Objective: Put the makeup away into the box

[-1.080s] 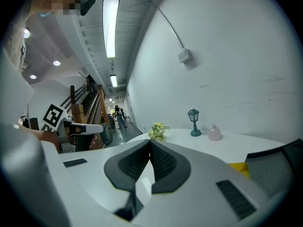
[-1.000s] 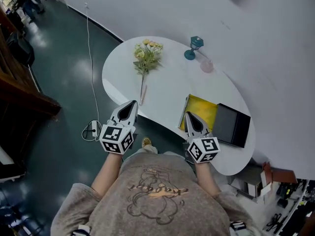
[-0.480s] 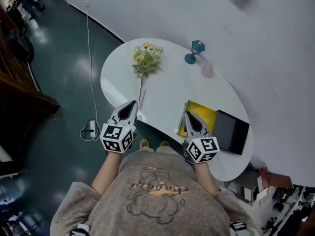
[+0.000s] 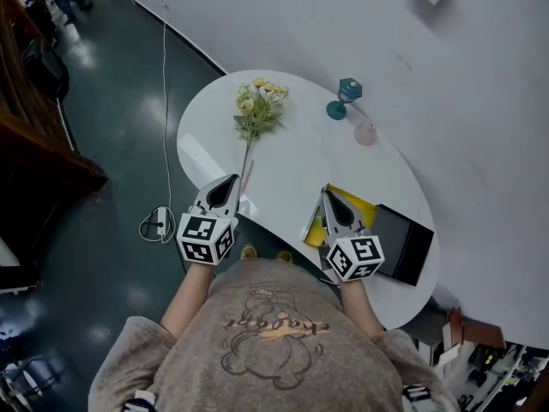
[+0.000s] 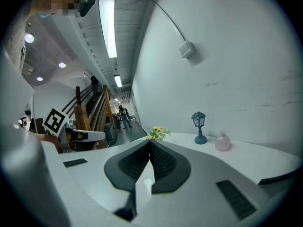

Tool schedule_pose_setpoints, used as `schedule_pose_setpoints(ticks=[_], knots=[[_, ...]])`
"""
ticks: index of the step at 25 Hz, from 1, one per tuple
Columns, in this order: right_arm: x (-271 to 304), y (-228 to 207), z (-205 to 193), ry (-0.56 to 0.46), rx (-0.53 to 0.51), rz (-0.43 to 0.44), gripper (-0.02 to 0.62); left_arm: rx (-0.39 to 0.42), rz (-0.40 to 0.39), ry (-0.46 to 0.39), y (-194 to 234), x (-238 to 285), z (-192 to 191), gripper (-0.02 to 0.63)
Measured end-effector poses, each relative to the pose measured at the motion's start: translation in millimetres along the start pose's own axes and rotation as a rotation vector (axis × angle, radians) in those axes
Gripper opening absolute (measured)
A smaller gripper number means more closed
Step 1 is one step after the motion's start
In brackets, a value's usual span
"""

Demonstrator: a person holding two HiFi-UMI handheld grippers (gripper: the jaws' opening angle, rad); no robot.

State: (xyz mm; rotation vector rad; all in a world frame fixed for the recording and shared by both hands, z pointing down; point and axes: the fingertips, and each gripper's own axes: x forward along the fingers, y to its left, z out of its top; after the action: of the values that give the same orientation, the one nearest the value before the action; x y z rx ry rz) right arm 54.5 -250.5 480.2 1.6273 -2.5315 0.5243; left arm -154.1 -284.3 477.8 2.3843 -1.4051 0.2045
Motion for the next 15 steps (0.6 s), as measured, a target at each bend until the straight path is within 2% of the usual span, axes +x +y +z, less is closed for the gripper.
schedule_pose_setpoints(ticks=[10,15], knots=[[7.3,-7.3,-1.8,0.000,0.031,0.032,0.003,0.003,0.042,0.021,1.2,3.8,-2.8,0.027],[7.3,-8.2,-0.4,0.002,0.029,0.044,0.003,0.003,0.042,0.035,-0.1,4.9,-4.6,0.111]])
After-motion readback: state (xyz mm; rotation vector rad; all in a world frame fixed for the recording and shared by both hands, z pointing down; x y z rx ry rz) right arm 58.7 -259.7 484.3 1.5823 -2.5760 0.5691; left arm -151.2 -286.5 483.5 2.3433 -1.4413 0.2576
